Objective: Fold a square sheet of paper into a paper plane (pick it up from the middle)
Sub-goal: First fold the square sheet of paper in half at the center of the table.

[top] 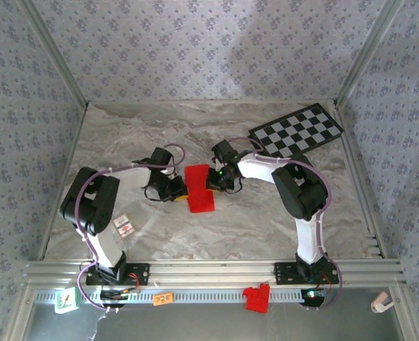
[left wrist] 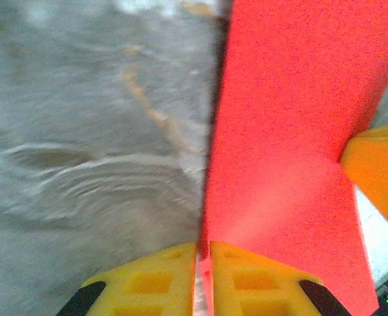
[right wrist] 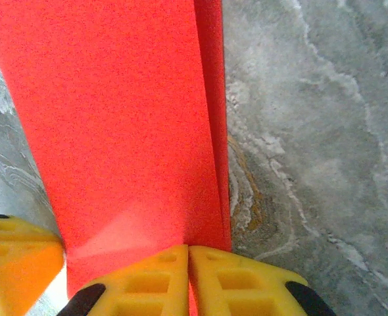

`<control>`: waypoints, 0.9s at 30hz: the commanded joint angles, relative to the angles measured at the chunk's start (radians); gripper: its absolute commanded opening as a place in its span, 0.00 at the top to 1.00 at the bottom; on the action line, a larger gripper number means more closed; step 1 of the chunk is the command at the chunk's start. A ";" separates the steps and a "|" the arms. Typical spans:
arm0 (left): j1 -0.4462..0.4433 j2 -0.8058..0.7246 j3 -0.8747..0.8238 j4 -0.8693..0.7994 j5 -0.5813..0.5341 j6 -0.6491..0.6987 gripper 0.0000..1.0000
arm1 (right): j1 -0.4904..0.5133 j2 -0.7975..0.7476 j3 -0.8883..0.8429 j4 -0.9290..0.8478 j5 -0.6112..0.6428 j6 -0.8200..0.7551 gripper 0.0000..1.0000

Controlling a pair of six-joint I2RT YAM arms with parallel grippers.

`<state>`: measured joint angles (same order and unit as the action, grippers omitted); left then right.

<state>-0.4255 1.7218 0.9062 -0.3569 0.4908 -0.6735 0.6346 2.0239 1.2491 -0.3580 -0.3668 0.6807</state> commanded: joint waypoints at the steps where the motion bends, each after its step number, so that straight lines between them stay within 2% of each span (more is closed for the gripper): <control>1: -0.010 -0.101 0.016 -0.082 -0.065 -0.003 0.85 | -0.034 0.142 -0.091 -0.265 0.226 -0.020 0.87; 6: -0.063 -0.158 0.052 -0.016 -0.061 -0.070 0.84 | -0.038 0.139 -0.095 -0.262 0.223 -0.020 0.87; 10: -0.102 -0.100 0.044 0.041 -0.010 -0.123 0.85 | -0.039 0.141 -0.096 -0.262 0.223 -0.021 0.87; 14: -0.131 -0.041 0.033 0.053 -0.003 -0.140 0.85 | -0.039 0.144 -0.094 -0.260 0.221 -0.023 0.87; 27: -0.122 -0.030 -0.138 0.134 -0.092 -0.147 0.85 | -0.045 0.152 -0.106 -0.260 0.228 -0.042 0.87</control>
<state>-0.5514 1.6905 0.8249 -0.2245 0.4507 -0.8066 0.6270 2.0277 1.2491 -0.3576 -0.3851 0.6636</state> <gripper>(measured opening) 0.148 0.127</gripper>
